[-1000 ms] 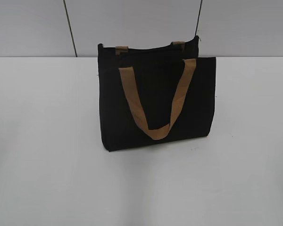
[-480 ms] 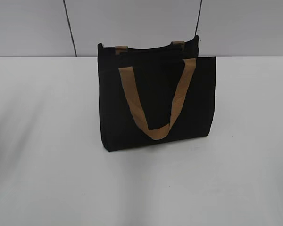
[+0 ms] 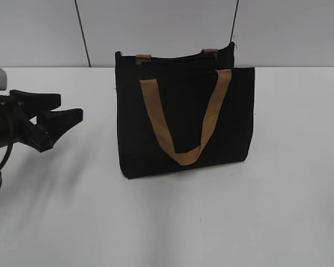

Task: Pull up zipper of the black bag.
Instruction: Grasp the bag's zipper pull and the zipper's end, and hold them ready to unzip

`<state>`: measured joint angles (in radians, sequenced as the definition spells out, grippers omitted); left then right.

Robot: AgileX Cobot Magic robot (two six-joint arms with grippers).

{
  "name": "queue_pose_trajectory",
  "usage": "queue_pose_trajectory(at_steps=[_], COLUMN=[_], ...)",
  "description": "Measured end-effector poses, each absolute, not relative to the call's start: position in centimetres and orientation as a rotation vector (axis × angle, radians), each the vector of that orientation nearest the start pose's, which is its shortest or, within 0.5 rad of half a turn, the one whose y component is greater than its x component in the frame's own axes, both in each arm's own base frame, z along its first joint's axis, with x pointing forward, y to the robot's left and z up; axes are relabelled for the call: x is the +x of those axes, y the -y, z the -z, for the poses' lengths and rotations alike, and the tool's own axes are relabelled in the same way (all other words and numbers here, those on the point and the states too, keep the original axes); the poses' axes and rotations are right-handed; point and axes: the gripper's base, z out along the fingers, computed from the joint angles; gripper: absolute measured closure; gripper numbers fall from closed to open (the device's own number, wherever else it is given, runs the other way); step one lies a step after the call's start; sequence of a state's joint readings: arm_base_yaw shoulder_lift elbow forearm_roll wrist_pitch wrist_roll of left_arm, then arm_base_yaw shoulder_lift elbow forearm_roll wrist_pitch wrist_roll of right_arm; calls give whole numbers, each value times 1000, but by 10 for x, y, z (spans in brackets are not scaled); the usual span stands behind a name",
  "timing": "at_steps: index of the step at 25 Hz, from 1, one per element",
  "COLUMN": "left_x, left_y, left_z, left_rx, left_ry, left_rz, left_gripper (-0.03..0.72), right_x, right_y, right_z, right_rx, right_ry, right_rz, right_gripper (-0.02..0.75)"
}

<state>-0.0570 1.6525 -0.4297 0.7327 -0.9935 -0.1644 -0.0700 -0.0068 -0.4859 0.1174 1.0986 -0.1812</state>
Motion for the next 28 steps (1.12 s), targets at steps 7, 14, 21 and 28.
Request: queue_pose_trajectory(at_steps=[7,14,21,28], left_x=[297,322,335,344], left_y=[83,109,131,136], left_z=[-134,-114,-100,-91], left_rx=[901,1002,1057,1079], left_ry=[-1690,-1667,-1644,-1657], left_rz=[557,650,688,673], left_gripper=[160,161,196,266], right_x=[-6,-6,-6,-6], right_y=[-10,-10,-10,-10], right_z=[-271,-271,-271,-271], right_rx=[-123,-123,-123,-123], right_ry=[-2080,-2080,-2080,-2080], right_rz=[11,11,11,11], right_gripper=[286,286,286,286])
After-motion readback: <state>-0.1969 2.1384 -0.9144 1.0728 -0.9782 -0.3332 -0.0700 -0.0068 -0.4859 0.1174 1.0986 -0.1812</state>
